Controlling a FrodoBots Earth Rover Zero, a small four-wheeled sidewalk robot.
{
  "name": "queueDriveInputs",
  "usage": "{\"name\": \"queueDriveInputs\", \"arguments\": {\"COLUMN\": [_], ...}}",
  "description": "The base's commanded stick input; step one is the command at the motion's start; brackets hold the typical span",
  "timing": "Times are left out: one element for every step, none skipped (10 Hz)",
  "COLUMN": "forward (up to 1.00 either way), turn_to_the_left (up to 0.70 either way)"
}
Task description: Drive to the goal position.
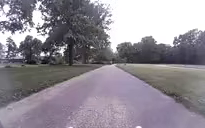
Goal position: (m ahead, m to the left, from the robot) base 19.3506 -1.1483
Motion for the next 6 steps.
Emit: {"name": "queueDriveInputs", "arguments": {"forward": [0.06,0.06,0.06,0.06,0.06,0.05], "turn_to_the_left": [0.0,0.0,0.0,0.0,0.0,0.0]}}
